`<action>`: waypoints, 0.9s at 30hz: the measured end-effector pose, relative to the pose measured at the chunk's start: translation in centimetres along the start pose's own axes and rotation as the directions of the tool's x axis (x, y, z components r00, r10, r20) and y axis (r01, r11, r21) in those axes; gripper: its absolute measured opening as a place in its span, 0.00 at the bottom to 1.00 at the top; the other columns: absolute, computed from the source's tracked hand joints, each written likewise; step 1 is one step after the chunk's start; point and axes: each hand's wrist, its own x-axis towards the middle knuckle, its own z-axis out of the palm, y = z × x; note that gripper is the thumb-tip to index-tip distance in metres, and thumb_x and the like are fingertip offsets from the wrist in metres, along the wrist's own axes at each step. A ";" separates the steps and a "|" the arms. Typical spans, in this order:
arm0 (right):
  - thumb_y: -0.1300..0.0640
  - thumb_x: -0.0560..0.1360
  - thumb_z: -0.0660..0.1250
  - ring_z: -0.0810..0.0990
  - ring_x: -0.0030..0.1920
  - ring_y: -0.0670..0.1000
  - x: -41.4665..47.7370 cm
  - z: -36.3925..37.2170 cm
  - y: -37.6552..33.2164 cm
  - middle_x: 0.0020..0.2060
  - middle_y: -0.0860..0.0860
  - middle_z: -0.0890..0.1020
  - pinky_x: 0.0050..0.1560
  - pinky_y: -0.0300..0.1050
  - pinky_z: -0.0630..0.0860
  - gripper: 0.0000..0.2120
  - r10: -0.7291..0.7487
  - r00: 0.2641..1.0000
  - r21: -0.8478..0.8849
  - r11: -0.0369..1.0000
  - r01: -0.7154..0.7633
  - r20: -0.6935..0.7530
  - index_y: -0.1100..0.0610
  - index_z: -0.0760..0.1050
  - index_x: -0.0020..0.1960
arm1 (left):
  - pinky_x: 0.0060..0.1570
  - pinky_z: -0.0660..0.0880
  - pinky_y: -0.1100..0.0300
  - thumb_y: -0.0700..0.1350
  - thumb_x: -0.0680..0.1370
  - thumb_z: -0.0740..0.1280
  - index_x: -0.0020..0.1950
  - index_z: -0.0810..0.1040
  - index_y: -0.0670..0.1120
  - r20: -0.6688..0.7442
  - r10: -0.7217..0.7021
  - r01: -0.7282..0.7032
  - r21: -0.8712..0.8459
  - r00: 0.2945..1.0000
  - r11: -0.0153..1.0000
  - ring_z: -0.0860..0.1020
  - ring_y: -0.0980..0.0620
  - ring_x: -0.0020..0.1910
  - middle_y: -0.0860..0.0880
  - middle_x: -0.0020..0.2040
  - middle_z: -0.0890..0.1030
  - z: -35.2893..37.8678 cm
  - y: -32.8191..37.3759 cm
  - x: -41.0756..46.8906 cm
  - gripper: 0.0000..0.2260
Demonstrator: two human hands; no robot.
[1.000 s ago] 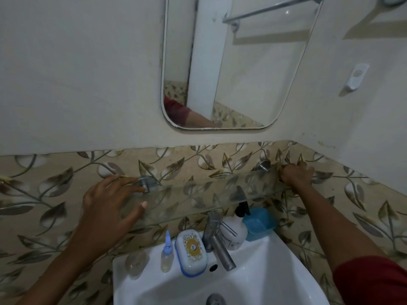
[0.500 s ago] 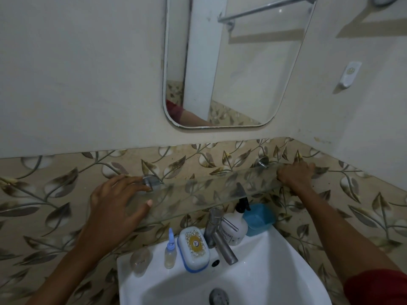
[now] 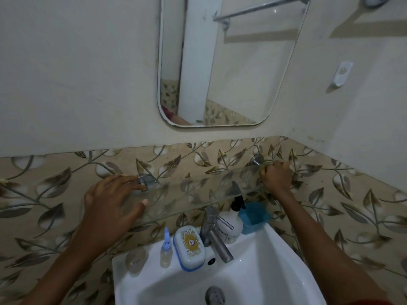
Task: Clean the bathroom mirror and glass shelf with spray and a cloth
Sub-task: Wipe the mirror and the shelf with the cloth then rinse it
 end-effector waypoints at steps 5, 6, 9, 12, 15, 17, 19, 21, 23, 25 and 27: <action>0.48 0.80 0.52 0.66 0.59 0.62 -0.1 0.4 -2.5 0.63 0.60 0.73 0.58 0.52 0.64 0.20 -0.127 0.988 0.142 0.983 0.114 0.087 0.60 0.77 0.57 | 0.63 0.60 0.41 0.63 0.68 0.57 0.52 0.78 0.57 -0.011 0.000 0.000 0.004 1.000 1.000 0.68 0.45 0.65 0.55 0.58 0.77 0.0 0.1 -0.1 0.19; 0.48 0.80 0.52 0.66 0.60 0.62 0.0 0.2 -2.8 0.64 0.60 0.72 0.59 0.52 0.63 0.21 -0.147 0.982 0.152 0.980 0.127 0.122 0.60 0.77 0.58 | 0.63 0.59 0.42 0.63 0.68 0.57 0.52 0.78 0.57 -0.014 -0.002 0.002 0.005 1.000 1.000 0.68 0.45 0.65 0.56 0.57 0.76 0.0 0.1 -0.1 0.20; 0.49 0.80 0.51 0.64 0.63 0.62 -0.3 -0.4 -3.7 0.64 0.60 0.72 0.60 0.53 0.64 0.20 -0.207 0.962 0.174 0.969 0.176 0.180 0.57 0.76 0.61 | 0.63 0.59 0.42 0.63 0.68 0.57 0.53 0.77 0.57 -0.007 -0.006 0.006 0.006 1.000 1.000 0.68 0.46 0.66 0.57 0.58 0.76 0.0 0.1 -0.1 0.19; 0.49 0.80 0.52 0.63 0.63 0.62 -1.1 -0.9 -4.9 0.63 0.58 0.73 0.59 0.53 0.64 0.19 -0.267 0.946 0.173 0.956 0.236 0.186 0.55 0.75 0.62 | 0.63 0.61 0.40 0.63 0.68 0.57 0.52 0.78 0.57 -0.006 -0.007 0.007 0.003 1.000 1.000 0.69 0.45 0.65 0.53 0.58 0.79 0.0 0.0 -0.1 0.19; 0.48 0.80 0.51 0.64 0.62 0.61 -2.1 -1.3 -6.2 0.63 0.58 0.73 0.59 0.52 0.63 0.20 -0.291 0.941 0.205 0.945 0.254 0.175 0.55 0.76 0.62 | 0.64 0.62 0.40 0.63 0.68 0.57 0.52 0.78 0.55 -0.014 -0.011 0.011 0.010 1.000 1.000 0.69 0.44 0.65 0.52 0.58 0.79 -0.1 0.1 0.0 0.20; 0.47 0.80 0.51 0.65 0.61 0.61 -2.8 -1.5 -7.1 0.63 0.58 0.73 0.59 0.52 0.64 0.21 -0.309 0.936 0.214 0.939 0.271 0.170 0.56 0.76 0.61 | 0.65 0.61 0.40 0.63 0.68 0.57 0.53 0.78 0.55 -0.003 -0.021 0.021 0.000 1.000 1.000 0.69 0.45 0.65 0.52 0.58 0.78 0.0 0.1 0.0 0.21; 0.47 0.80 0.51 0.65 0.61 0.60 -3.6 -1.8 -8.1 0.62 0.58 0.73 0.59 0.54 0.64 0.22 -0.327 0.930 0.215 0.933 0.289 0.168 0.57 0.76 0.61 | 0.65 0.62 0.40 0.63 0.68 0.57 0.53 0.78 0.55 -0.004 -0.022 0.022 0.011 1.000 1.000 0.69 0.45 0.65 0.52 0.58 0.78 -0.1 0.1 -0.1 0.21; 0.47 0.80 0.51 0.65 0.62 0.61 -4.4 -2.1 -9.1 0.62 0.58 0.72 0.60 0.56 0.65 0.21 -0.346 0.921 0.233 0.924 0.302 0.177 0.58 0.76 0.60 | 0.65 0.61 0.42 0.64 0.67 0.56 0.54 0.78 0.56 0.007 -0.036 0.035 0.022 0.999 0.999 0.68 0.45 0.65 0.52 0.59 0.78 0.0 0.1 -0.1 0.22; 0.48 0.80 0.51 0.64 0.63 0.62 -5.1 -2.5 -10.1 0.64 0.58 0.71 0.61 0.57 0.64 0.21 -0.367 0.910 0.255 0.914 0.315 0.192 0.57 0.75 0.62 | 0.65 0.60 0.43 0.64 0.67 0.55 0.54 0.77 0.56 0.016 -0.044 0.044 0.027 0.999 0.999 0.68 0.45 0.66 0.53 0.59 0.78 0.0 0.1 -0.1 0.22; 0.48 0.80 0.51 0.63 0.63 0.61 -5.7 -2.9 -11.1 0.65 0.58 0.70 0.60 0.56 0.64 0.21 -0.388 0.900 0.266 0.905 0.332 0.196 0.57 0.76 0.61 | 0.65 0.59 0.44 0.64 0.67 0.55 0.54 0.77 0.56 0.022 -0.049 0.048 0.030 0.999 0.998 0.68 0.45 0.66 0.53 0.60 0.78 0.0 0.1 -0.1 0.23; 0.49 0.80 0.51 0.63 0.64 0.61 -6.4 -3.3 -12.0 0.64 0.58 0.70 0.61 0.57 0.64 0.21 -0.410 0.890 0.275 0.895 0.352 0.197 0.57 0.76 0.61 | 0.65 0.59 0.44 0.64 0.67 0.56 0.54 0.77 0.56 0.028 -0.055 0.054 0.024 0.998 0.998 0.68 0.46 0.66 0.52 0.60 0.78 0.0 0.0 0.0 0.23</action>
